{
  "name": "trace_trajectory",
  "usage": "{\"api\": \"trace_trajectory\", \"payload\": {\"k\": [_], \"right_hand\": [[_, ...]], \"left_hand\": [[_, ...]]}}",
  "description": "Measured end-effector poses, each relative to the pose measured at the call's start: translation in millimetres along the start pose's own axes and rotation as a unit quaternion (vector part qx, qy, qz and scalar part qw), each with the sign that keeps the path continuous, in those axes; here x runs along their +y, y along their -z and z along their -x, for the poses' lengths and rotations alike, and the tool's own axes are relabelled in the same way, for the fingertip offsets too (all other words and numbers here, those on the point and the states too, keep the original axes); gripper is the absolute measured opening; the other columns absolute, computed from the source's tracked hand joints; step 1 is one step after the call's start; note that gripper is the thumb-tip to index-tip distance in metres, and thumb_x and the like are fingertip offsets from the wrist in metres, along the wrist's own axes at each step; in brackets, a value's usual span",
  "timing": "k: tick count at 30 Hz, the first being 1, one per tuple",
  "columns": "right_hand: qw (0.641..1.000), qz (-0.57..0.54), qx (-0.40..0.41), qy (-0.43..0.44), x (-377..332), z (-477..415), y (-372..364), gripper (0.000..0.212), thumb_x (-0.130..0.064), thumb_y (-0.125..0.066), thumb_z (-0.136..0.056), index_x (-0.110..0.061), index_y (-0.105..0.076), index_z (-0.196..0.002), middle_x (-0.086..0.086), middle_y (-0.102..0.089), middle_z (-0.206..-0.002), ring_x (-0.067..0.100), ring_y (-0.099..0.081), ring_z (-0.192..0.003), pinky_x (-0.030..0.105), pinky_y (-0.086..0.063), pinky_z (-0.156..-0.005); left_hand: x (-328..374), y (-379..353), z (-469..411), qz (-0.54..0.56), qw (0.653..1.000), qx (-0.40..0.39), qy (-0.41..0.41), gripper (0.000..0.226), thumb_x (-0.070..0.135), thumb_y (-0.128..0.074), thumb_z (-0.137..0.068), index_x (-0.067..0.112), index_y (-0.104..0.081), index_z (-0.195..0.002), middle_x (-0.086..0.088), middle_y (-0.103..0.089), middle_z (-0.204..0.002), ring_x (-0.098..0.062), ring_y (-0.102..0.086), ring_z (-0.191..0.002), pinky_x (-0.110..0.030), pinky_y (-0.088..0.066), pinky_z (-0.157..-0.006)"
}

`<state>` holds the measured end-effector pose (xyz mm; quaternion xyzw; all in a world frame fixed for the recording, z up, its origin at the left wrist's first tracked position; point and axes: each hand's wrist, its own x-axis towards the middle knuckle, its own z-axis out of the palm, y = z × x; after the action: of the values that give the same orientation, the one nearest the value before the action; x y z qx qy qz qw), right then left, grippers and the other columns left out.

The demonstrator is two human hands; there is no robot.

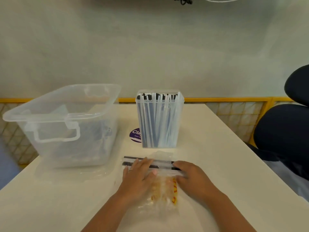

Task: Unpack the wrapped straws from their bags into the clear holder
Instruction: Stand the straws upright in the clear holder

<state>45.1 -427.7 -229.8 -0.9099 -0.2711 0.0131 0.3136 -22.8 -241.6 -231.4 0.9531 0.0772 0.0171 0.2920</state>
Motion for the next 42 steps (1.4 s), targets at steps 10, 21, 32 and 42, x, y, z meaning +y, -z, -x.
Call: {"api": "trace_trajectory", "payload": {"k": [10,21,32,42], "right_hand": [[0.995,0.068,0.035,0.071,10,13,-6,0.035,-0.014,-0.048,-0.091,-0.023,-0.06,-0.123,-0.008,-0.059,-0.123,0.015,-0.052,-0.111,0.013,-0.031,-0.086],[0.993,-0.058,0.078,0.072,9,15,-8,0.027,-0.017,-0.056,-0.081,-0.023,-0.073,-0.103,-0.007,-0.07,-0.088,0.005,-0.061,-0.084,0.013,-0.044,-0.072],[0.922,-0.353,0.145,-0.07,6,15,9,0.032,0.001,-0.051,-0.084,-0.025,-0.068,-0.092,-0.01,-0.067,-0.097,-0.007,-0.059,-0.086,0.005,-0.043,-0.075],[0.817,-0.548,0.118,-0.136,6,8,3,0.081,-0.067,-0.013,-0.076,-0.023,-0.045,-0.136,-0.003,-0.04,-0.145,0.007,-0.03,-0.135,0.029,-0.012,-0.114]], "left_hand": [[6,-2,3,-0.022,1.0,-0.002,0.017,0.047,0.043,-0.021,-0.1,0.033,-0.021,-0.147,0.011,-0.013,-0.157,-0.013,0.002,-0.146,-0.042,0.01,-0.116],[70,13,-16,-0.192,0.971,-0.071,-0.121,0.049,0.044,-0.062,-0.081,0.031,-0.053,-0.127,0.006,-0.031,-0.149,-0.016,-0.025,-0.137,-0.044,-0.02,-0.114],[59,-3,-27,-0.145,0.986,0.01,-0.076,0.018,0.017,-0.053,-0.086,0.012,-0.07,-0.09,-0.005,-0.063,-0.094,-0.022,-0.059,-0.085,-0.032,-0.049,-0.076],[85,8,-23,0.032,0.995,0.023,-0.087,0.019,0.023,-0.064,-0.086,0.01,-0.069,-0.098,-0.002,-0.06,-0.109,-0.022,-0.059,-0.097,-0.032,-0.045,-0.083]]}}
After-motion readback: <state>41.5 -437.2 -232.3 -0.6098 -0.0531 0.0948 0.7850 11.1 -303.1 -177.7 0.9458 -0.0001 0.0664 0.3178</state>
